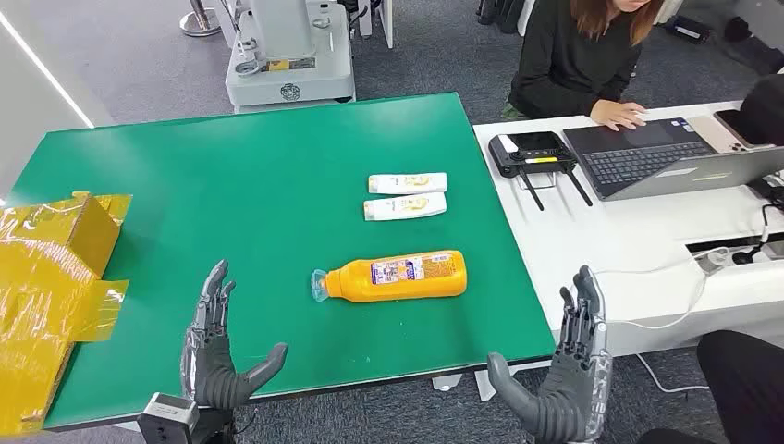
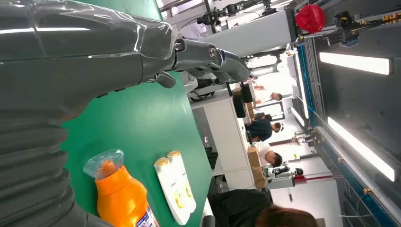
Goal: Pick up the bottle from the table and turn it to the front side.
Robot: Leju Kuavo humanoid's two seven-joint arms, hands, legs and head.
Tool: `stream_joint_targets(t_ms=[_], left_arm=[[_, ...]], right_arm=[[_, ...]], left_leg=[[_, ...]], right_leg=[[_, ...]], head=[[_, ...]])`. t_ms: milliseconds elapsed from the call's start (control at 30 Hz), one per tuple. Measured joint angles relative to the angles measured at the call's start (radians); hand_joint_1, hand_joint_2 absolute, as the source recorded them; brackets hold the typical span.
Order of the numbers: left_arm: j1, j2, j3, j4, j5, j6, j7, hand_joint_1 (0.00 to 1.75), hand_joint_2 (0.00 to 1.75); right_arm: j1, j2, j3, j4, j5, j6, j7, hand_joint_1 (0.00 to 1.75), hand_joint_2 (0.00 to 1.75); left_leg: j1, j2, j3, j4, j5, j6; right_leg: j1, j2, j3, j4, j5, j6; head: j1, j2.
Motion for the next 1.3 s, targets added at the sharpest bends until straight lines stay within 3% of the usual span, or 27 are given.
stream_joint_targets(t_ms=[833,1033,1300], left_arm=[[-0.008,-0.021,0.000,0.000,-0.023,-0.058,0.016,0.00,1.75],[-0.049,-0.038,-0.004,0.017,-0.026,-0.089,0.016,0.00,1.75],[-0.113,-0.060,-0.023,0.059,-0.017,-0.097,0.017,0.00,1.75]], right_arm=[[0.022,0.014,-0.024,-0.037,0.098,0.000,0.051,0.00,1.75],[-0.022,-0.018,-0.043,-0.004,0.369,0.004,0.182,0.00,1.75],[-0.268,-0.033,-0.078,0.224,0.714,0.060,0.275,0.00,1.75]], left_leg=[[0.000,0.000,0.000,0.000,0.000,0.000],[0.000,0.000,0.000,0.000,0.000,0.000],[0.000,0.004,0.001,0.000,0.002,0.001]], right_leg=[[0.000,0.000,0.000,0.000,0.000,0.000],[0.000,0.000,0.000,0.000,0.000,0.000],[0.000,0.003,0.000,0.000,0.004,0.001]], head=[[0.000,0.000],[0.000,0.000],[0.000,0.000]])
